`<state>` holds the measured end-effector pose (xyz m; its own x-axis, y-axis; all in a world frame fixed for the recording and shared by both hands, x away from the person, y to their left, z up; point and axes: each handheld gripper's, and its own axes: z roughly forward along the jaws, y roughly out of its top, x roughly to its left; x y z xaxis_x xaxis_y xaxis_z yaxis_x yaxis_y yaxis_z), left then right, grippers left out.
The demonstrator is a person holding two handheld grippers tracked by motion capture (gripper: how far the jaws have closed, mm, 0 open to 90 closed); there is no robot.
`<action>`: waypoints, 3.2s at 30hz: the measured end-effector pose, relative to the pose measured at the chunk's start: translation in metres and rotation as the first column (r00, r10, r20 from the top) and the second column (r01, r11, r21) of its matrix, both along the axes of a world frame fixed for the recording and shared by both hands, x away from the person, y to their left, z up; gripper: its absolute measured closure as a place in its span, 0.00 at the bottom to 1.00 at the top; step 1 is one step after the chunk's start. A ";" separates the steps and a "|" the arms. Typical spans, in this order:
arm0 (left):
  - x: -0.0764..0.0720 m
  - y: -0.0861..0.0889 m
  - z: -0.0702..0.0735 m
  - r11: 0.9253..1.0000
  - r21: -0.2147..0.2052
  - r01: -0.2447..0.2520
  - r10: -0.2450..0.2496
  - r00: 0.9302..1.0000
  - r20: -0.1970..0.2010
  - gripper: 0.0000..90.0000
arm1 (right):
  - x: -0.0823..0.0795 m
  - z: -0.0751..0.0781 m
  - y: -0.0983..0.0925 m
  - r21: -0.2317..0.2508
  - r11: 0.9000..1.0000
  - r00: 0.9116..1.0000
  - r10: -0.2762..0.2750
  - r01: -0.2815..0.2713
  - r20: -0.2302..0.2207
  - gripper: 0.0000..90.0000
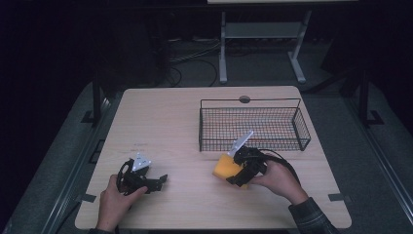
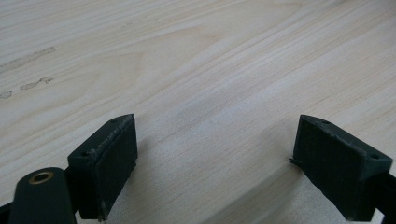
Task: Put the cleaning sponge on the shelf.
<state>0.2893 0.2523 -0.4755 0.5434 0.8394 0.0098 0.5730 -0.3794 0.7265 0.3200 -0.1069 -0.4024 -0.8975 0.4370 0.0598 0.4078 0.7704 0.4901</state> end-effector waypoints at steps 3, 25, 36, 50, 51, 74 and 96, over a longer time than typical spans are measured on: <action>0.000 0.000 0.000 1.000 0.000 0.000 0.000 1.000 0.000 0.14 | 0.001 0.004 0.001 0.003 1.000 1.000 -0.001 0.001 0.005 0.26; 0.000 0.000 0.000 1.000 0.000 -0.002 0.002 1.000 -0.001 0.14 | 0.012 0.038 0.006 0.017 1.000 0.999 0.022 -0.023 0.047 0.26; 0.000 0.000 0.000 1.000 0.001 -0.001 0.001 1.000 0.001 0.14 | 0.023 0.048 0.008 0.019 0.999 0.998 0.029 -0.030 0.051 0.26; 0.000 0.000 0.000 1.000 0.001 -0.002 0.002 1.000 0.002 0.14 | 0.038 0.055 0.010 0.017 0.999 0.998 0.029 -0.029 0.049 0.26; 0.000 0.000 0.000 1.000 0.001 -0.003 0.003 1.000 0.002 0.14 | 0.040 0.055 0.010 0.012 1.000 0.998 0.028 -0.029 0.050 0.26; 0.000 0.000 0.000 1.000 0.001 -0.003 0.003 1.000 0.002 0.14 | 0.074 0.063 0.017 0.014 1.000 0.999 0.000 0.000 0.054 0.27; 0.000 0.000 0.000 1.000 0.000 -0.003 0.003 1.000 0.002 0.14 | 0.111 0.067 0.026 -0.015 1.000 0.998 -0.021 0.022 0.065 0.27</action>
<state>0.2892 0.2521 -0.4756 0.5408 0.8411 0.0114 0.5725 -0.3780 0.7276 0.4306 -0.0810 -0.3359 -0.8895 0.4568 -0.0052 0.3924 0.7697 0.5036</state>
